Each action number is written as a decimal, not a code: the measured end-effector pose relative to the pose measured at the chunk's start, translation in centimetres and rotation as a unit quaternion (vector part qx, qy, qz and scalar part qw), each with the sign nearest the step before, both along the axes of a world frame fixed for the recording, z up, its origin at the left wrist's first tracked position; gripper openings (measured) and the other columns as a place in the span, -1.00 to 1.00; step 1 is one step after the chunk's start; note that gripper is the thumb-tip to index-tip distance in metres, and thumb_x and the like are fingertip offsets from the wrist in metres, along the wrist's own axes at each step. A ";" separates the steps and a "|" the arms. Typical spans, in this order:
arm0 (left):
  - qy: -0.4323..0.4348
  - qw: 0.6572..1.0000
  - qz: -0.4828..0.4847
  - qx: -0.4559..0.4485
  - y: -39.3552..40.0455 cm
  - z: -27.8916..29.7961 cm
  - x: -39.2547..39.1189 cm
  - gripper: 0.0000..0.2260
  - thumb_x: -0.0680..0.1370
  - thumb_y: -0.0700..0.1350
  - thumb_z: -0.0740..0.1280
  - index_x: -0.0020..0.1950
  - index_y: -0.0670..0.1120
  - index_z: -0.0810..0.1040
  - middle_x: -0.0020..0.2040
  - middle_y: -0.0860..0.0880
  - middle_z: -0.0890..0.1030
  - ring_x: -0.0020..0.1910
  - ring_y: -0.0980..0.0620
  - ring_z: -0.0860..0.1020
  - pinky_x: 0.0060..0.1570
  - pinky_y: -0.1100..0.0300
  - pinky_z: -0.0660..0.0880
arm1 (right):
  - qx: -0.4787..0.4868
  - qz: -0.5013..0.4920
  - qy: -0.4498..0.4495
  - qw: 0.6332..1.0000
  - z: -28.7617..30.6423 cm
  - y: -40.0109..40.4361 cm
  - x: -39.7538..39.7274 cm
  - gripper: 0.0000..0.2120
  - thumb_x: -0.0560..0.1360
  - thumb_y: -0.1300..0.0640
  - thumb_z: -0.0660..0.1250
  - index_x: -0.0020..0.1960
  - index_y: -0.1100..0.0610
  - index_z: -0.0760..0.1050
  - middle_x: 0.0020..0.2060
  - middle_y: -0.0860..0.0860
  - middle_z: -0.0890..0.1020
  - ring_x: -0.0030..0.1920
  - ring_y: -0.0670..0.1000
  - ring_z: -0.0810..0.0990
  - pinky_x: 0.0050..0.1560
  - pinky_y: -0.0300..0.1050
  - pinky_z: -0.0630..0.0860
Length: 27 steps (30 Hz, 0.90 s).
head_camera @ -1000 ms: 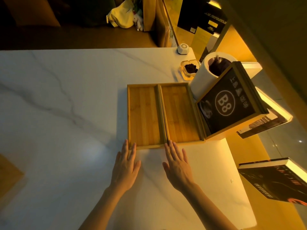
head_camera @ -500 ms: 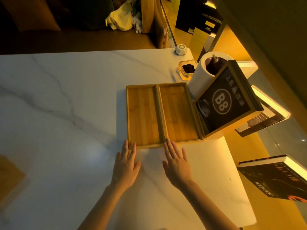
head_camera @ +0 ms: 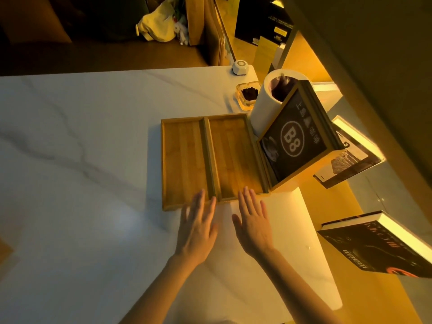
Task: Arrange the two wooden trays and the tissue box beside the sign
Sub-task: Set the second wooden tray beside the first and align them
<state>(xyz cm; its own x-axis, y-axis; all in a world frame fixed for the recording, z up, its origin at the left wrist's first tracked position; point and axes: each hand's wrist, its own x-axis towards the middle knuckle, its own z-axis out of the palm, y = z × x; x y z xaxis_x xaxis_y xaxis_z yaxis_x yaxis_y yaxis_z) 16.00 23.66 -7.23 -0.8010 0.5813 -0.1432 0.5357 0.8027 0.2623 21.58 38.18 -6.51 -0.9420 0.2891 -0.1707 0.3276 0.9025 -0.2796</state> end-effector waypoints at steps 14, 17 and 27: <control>0.018 0.998 -0.036 -0.046 2.8 -2.5 -0.4 -0.42 0.54 0.18 -0.21 0.42 -0.15 0.11 0.43 -0.11 0.31 0.40 -0.08 0.24 0.29 -0.15 0.16 | 0.018 -0.036 0.004 0.999 -2.5 2.5 1.4 -0.43 0.52 -0.17 -0.18 0.44 0.08 -0.14 0.44 0.01 -0.05 0.45 0.10 -0.11 0.36 0.04 -0.20; 0.017 0.998 -0.047 -0.041 2.8 -2.6 -0.7 -0.44 0.56 0.16 -0.22 0.41 -0.16 0.13 0.42 -0.12 0.32 0.39 -0.10 0.25 0.27 -0.17 0.17 | 0.011 -0.040 0.007 0.999 -2.5 2.4 1.2 -0.41 0.51 -0.19 -0.24 0.44 0.10 -0.14 0.44 0.01 -0.07 0.45 0.09 -0.13 0.37 0.04 -0.21; 0.022 0.997 -0.069 -0.033 2.3 -3.1 -1.6 -0.45 0.55 0.14 -0.22 0.43 -0.14 0.07 0.45 -0.11 0.27 0.42 -0.09 0.19 0.31 -0.14 0.10 | 0.001 -0.048 -0.002 0.999 -2.4 2.3 0.6 -0.39 0.47 -0.22 -0.33 0.42 0.07 -0.24 0.42 -0.02 -0.16 0.43 0.06 -0.22 0.39 -0.01 -0.22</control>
<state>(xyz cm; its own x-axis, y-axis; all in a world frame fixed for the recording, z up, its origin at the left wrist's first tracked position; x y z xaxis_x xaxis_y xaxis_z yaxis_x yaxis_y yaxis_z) 14.35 25.94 -10.31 -0.7199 0.6775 -0.1510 0.6528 0.7348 0.1842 22.16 40.45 -8.95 -0.9093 0.3780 -0.1740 0.4135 0.8675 -0.2764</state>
